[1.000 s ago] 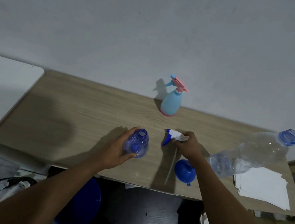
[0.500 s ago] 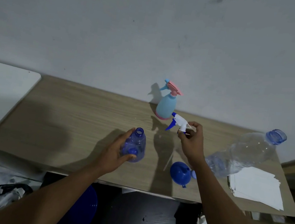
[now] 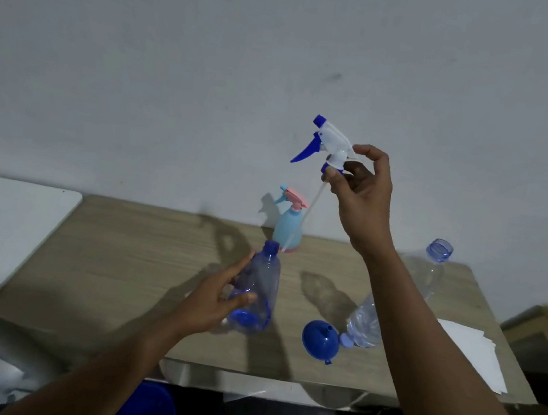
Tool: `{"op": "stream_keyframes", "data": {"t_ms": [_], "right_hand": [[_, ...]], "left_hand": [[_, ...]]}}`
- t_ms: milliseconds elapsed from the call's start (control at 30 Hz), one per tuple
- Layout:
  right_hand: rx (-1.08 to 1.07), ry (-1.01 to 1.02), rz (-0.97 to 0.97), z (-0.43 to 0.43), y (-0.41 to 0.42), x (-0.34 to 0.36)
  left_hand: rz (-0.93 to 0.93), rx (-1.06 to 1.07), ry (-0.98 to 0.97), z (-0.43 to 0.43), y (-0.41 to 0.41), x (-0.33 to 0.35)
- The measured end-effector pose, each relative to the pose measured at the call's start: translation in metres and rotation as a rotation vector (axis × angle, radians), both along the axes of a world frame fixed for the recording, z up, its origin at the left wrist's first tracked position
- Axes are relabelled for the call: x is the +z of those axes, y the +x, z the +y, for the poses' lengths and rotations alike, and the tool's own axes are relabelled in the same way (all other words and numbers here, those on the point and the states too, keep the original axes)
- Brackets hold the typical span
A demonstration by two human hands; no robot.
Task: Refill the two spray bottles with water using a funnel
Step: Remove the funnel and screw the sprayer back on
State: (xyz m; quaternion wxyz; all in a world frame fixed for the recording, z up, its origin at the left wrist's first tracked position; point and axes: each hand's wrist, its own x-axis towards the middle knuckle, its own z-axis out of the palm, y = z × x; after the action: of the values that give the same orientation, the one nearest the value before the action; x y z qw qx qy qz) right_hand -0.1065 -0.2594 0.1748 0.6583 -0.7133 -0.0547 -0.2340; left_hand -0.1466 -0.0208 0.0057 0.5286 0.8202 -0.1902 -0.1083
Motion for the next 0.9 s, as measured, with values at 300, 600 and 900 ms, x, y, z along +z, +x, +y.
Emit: {"op": "stream_keyframes", "data": {"t_ms": [300, 600, 900], "right_hand": [[0.024, -0.025, -0.113, 0.002, -0.034, 0.065], [0.15, 0.002, 0.117, 0.004, -0.068, 0.032], [0.244, -0.129, 0.144, 0.002, -0.086, 0.025]], "left_hand": [[-0.039, -0.049, -0.07, -0.008, -0.026, 0.041], [0.0, -0.135, -0.181, -0.019, -0.038, 0.081], [0.179, -0.167, -0.298, -0.031, -0.047, 0.112]]}}
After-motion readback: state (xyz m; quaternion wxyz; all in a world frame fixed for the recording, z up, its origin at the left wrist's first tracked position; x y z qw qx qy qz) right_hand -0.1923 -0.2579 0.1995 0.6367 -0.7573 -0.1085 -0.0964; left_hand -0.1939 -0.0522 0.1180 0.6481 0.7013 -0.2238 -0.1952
